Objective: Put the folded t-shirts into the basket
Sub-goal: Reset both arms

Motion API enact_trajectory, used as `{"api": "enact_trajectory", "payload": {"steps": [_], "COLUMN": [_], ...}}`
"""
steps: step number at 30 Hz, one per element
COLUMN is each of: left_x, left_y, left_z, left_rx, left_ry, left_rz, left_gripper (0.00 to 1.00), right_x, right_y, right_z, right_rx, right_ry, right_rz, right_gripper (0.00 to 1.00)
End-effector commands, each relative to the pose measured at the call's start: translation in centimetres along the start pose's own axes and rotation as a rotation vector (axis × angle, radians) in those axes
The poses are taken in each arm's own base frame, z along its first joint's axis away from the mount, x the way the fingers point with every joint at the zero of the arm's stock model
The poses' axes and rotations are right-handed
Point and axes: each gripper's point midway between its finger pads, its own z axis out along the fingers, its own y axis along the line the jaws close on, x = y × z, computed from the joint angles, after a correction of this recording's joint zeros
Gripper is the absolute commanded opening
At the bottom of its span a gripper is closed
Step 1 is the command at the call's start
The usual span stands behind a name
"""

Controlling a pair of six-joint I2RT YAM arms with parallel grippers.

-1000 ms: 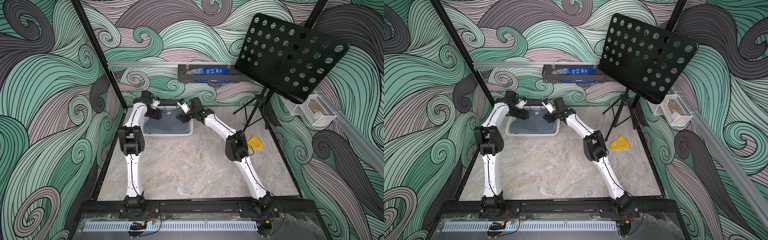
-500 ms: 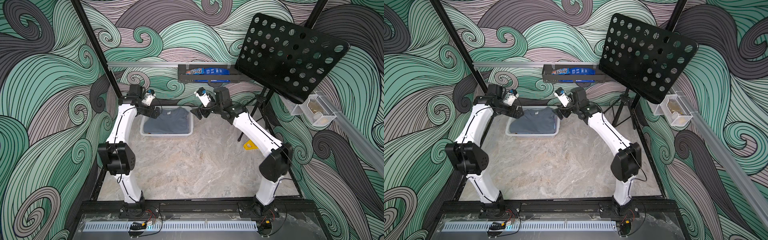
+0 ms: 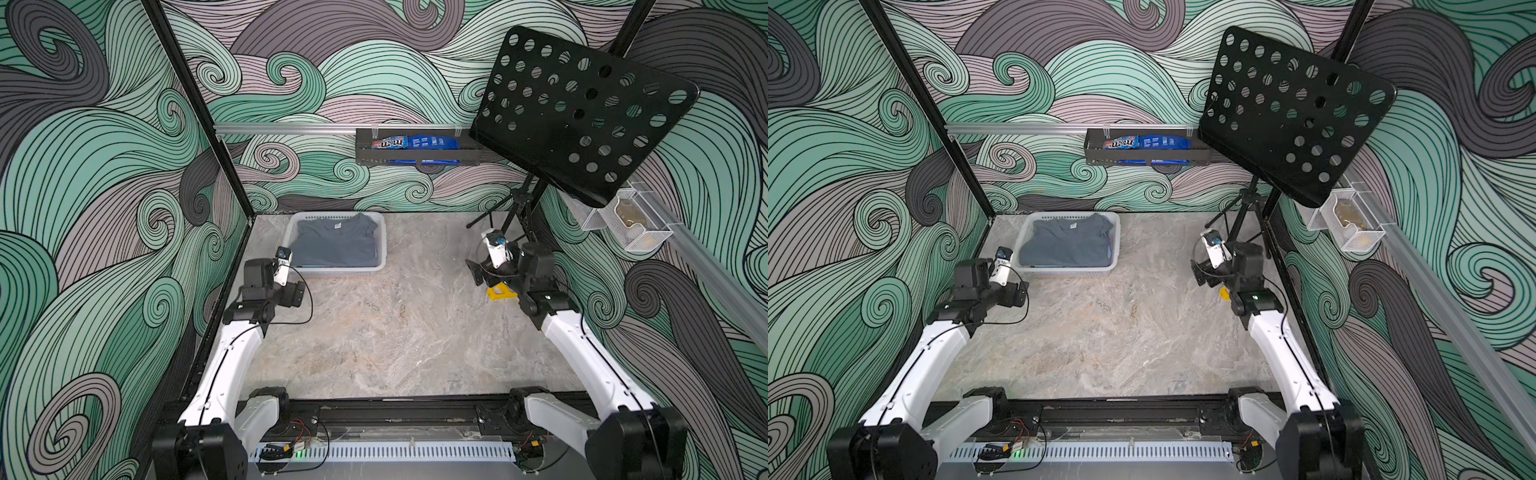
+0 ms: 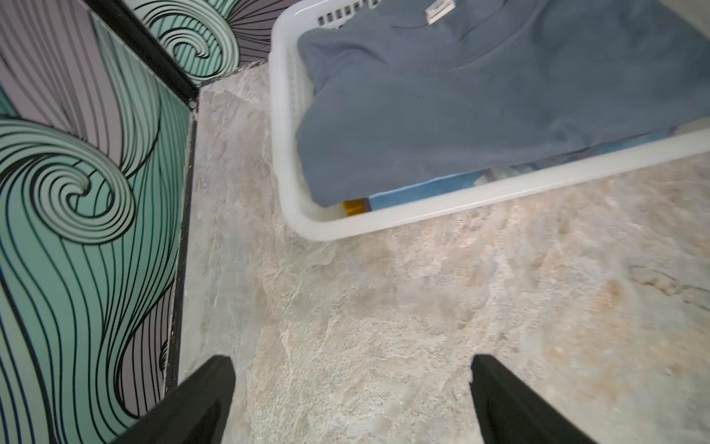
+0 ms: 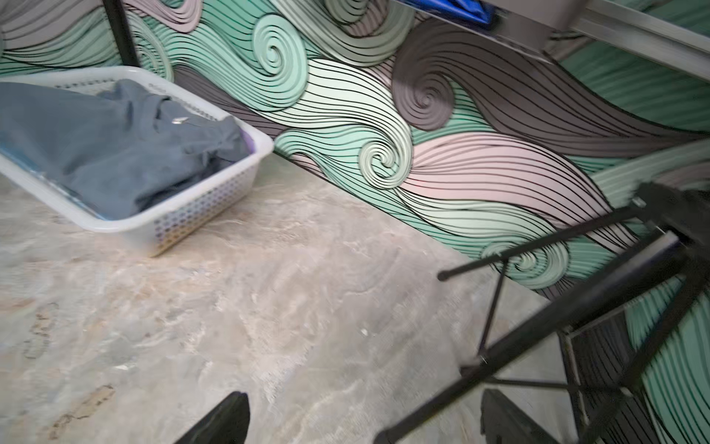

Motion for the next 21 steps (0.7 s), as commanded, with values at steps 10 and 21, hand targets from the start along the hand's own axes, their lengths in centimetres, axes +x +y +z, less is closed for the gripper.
{"api": "enact_trajectory", "payload": {"steps": [10,21], "left_x": [-1.8,-2.0], "left_y": [-1.9,-3.0], "left_z": [2.3,8.2], "left_rx": [0.105,0.126], "left_ry": [-0.296,-0.338], "left_rz": [-0.140,-0.195], "left_gripper": [0.99,0.99], "right_x": [7.5,8.2], "right_y": [-2.6,-0.1], "right_z": [2.3,3.8], "right_rx": [0.103,0.111], "right_ry": [-0.068,-0.225], "right_rz": [0.268,0.290], "right_gripper": [0.99,0.99]}}
